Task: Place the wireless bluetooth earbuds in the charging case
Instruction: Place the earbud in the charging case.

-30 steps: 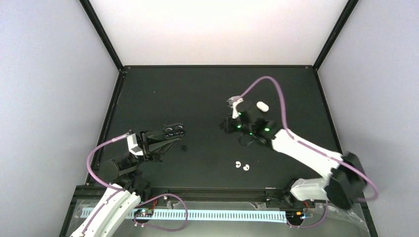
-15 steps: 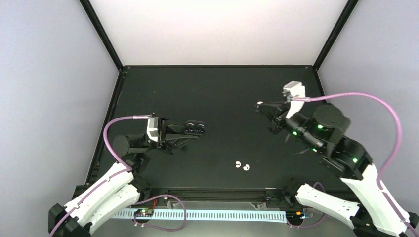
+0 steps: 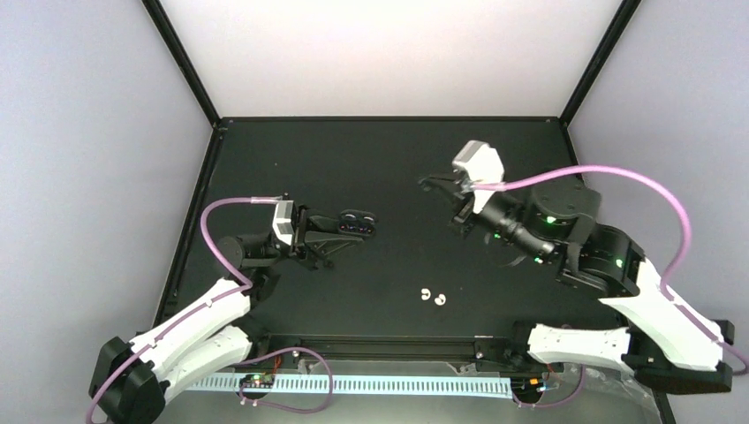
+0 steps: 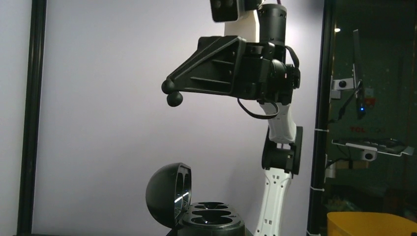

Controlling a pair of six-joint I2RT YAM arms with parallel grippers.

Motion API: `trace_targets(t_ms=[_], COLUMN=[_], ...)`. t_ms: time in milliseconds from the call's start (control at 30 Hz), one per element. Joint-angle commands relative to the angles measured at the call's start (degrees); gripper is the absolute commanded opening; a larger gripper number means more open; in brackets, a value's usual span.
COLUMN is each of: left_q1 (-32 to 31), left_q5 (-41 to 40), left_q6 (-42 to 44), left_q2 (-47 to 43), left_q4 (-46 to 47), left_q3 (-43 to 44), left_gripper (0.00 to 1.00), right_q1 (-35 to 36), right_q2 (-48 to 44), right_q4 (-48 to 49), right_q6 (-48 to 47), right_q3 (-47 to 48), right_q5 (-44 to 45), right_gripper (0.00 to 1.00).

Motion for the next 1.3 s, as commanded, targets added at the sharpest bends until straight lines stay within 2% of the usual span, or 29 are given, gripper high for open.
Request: trace_targets(t_ms=[0,167,467,767,1267], left_q1=[-0.3,-0.3,-0.6,-1.5,-2.4], left_q5=[-1.0,-1.6,-1.7,-0.1,3.0], left_q6=[1.5,4.4,3.5,4.9,8.1], left_q2=[-3.6,-7.2,-1.8,2.2,2.2], left_q4=[0.7,-5.3,-0.7,0.8,-2.4], left_q3=[-1.5,-3.3,-4.6,-2.9,-1.6], left_gripper=[0.02,0.02,0.02,0.02,0.02], right_q1=[7.6,16.8,21.1,24.5,27.1], right_q2=[1.7,2.9,4.1,7.8,11.0], right_q4=[4.4,1.1,0.9,4.0,7.7], right_q6=[-7.2,-11.8,-13.8,-14.7,-15.4], right_q3=[0.3,-0.8,-3.5,-4.7,-7.4], right_q5=[5.2,14.2,18.8,17.0,17.2], right_gripper=[0.01,0.01,0.01,0.01,0.01])
